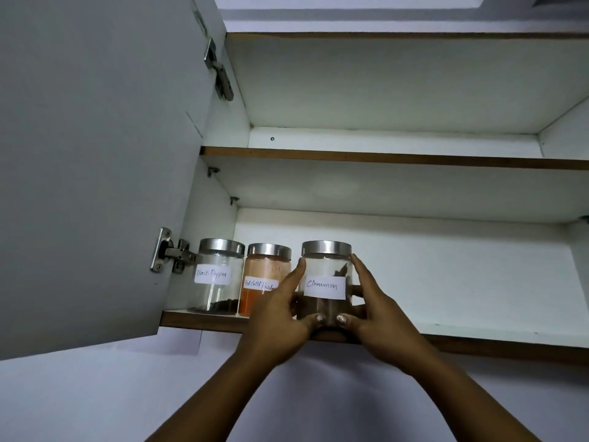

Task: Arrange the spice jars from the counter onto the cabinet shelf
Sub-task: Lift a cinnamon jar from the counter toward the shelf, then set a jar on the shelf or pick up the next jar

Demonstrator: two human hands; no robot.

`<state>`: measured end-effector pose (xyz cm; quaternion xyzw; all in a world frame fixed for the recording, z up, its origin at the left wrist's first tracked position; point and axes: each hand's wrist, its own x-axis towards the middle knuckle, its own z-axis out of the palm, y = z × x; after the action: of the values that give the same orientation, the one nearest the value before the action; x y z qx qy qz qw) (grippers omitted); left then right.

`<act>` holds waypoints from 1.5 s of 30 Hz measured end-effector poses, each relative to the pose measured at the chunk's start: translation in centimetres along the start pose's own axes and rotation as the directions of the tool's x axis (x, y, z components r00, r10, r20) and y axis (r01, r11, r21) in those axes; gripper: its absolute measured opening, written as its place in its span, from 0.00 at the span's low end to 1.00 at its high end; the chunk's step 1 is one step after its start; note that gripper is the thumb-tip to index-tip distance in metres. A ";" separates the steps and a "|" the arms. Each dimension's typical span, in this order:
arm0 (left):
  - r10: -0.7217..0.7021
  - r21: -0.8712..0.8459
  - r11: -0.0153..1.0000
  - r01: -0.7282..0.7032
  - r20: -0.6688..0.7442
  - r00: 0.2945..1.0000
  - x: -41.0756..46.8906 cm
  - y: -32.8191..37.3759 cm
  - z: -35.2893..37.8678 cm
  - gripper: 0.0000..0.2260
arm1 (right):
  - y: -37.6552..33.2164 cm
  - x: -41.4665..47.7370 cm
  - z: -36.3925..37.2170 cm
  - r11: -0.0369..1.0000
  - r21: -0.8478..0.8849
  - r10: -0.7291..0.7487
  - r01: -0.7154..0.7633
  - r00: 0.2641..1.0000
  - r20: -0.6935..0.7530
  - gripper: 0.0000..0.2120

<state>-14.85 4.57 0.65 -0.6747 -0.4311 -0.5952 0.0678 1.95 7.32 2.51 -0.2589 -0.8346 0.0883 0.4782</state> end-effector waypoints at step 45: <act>-0.242 0.678 0.719 -0.153 0.451 0.859 -17.6 -6.7 -1.6 0.36 | 1.0 -14.2 16.5 0.858 -0.499 0.243 -0.119 0.951 0.192 0.40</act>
<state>-19.08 -1.05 -16.86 -0.7207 -0.6406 -0.1912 0.1835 -5.86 2.52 -17.31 -0.4343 -0.8549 -0.0456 0.2802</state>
